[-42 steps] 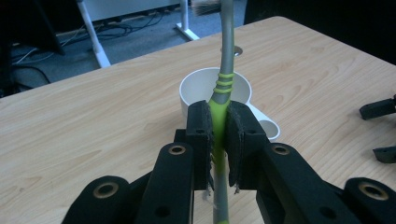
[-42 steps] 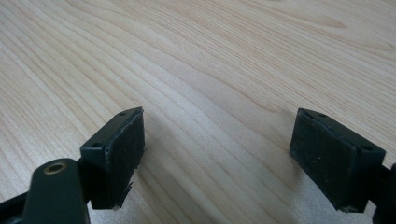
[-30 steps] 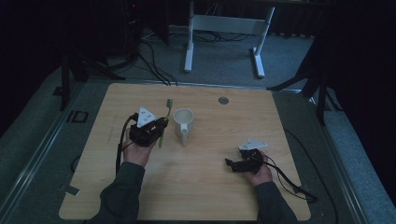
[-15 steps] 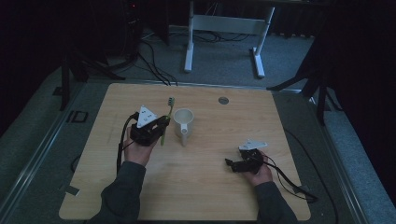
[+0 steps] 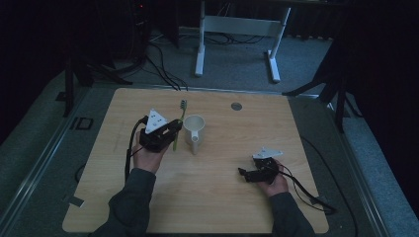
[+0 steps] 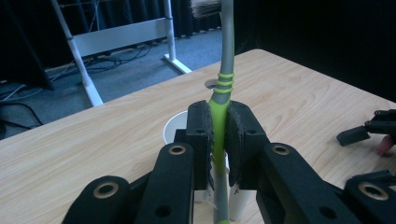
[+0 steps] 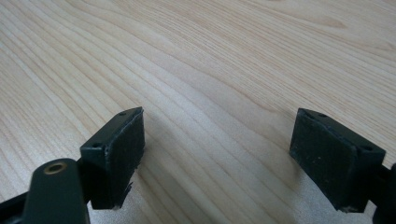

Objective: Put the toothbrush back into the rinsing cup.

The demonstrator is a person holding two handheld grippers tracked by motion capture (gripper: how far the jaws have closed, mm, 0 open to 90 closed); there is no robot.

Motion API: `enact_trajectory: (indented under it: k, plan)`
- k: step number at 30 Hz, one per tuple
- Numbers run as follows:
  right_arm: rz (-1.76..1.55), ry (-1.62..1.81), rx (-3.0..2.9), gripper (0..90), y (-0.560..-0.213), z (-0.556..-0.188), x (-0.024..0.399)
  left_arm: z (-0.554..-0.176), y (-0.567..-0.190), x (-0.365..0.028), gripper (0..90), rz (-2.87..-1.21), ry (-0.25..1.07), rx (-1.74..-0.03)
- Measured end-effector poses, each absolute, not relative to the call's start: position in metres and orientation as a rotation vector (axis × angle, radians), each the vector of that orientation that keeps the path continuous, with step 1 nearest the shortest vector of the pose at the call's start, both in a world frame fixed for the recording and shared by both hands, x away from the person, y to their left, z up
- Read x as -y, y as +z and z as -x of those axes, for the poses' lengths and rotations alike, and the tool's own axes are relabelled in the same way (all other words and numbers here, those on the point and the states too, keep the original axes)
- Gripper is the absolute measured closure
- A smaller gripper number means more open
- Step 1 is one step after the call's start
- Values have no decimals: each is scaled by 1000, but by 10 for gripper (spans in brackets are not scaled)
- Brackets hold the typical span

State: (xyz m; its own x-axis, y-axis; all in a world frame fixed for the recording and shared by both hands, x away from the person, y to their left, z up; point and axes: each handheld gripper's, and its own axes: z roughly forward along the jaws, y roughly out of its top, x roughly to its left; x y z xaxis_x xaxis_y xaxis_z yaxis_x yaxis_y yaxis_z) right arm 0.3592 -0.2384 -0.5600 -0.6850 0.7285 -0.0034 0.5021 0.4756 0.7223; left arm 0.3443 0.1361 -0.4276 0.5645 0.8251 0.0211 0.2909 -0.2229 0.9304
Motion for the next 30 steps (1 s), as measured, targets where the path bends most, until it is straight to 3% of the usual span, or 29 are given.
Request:
enact_trajectory:
  k: [30]
  plan:
    - [-1042, 1030, -2415, 176, -560, -359, 238, -347, -425, -130, 809, -1693, 698, -855]
